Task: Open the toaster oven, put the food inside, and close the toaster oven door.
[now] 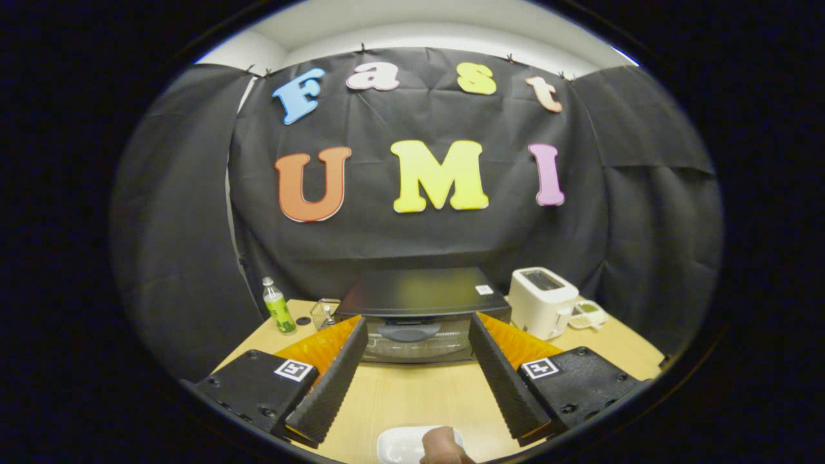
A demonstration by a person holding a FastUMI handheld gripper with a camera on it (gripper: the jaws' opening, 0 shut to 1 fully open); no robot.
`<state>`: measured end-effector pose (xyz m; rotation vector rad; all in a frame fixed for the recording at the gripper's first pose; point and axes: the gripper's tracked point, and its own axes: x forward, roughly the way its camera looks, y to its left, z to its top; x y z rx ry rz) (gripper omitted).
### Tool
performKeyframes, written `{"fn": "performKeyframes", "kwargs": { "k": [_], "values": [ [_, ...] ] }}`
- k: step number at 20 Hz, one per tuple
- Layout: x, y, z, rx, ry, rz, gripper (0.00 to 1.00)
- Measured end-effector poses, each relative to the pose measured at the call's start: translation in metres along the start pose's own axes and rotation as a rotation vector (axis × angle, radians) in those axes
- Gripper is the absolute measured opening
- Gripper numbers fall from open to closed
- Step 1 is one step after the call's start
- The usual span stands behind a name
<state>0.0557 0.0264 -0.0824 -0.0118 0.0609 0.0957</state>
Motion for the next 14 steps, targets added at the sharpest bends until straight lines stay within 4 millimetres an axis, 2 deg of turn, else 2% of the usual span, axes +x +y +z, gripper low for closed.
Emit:
{"fn": "performKeyframes", "kwargs": {
  "k": [5,8,10,12,14],
  "values": [
    [-0.063,0.0,0.051,-0.017,-0.111,0.023,1.0],
    [-0.098,-0.015,0.078,-0.062,-0.155,0.006,1.0],
    [-0.122,-0.01,0.093,-0.053,-0.182,0.014,1.0],
    [-0.144,0.001,0.099,-0.046,-0.207,0.053,1.0],
    [-0.166,0.003,0.095,-0.036,-0.245,0.09,1.0]
  ]
}}
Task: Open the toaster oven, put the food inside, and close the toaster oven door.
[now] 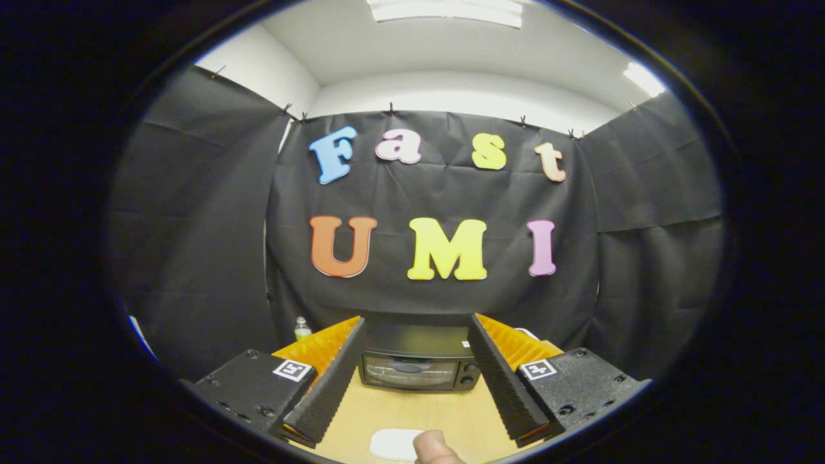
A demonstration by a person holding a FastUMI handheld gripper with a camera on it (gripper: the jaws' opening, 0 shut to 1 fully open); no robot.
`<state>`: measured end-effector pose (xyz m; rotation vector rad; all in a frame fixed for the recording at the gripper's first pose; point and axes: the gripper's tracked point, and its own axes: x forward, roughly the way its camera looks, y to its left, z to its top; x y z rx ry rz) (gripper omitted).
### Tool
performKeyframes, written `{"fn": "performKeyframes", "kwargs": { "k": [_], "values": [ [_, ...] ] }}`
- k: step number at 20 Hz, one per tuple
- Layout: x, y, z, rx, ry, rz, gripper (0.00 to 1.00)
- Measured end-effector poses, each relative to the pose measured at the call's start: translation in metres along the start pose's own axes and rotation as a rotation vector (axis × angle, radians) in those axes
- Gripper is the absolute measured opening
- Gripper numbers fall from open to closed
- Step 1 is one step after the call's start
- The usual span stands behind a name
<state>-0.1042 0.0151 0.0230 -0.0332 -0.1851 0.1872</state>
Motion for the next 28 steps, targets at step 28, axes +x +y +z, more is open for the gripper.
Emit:
{"fn": "performKeyframes", "kwargs": {
  "k": [28],
  "values": [
    [-0.059,-0.061,-0.039,0.061,0.019,-0.044,1.0]
  ]
}}
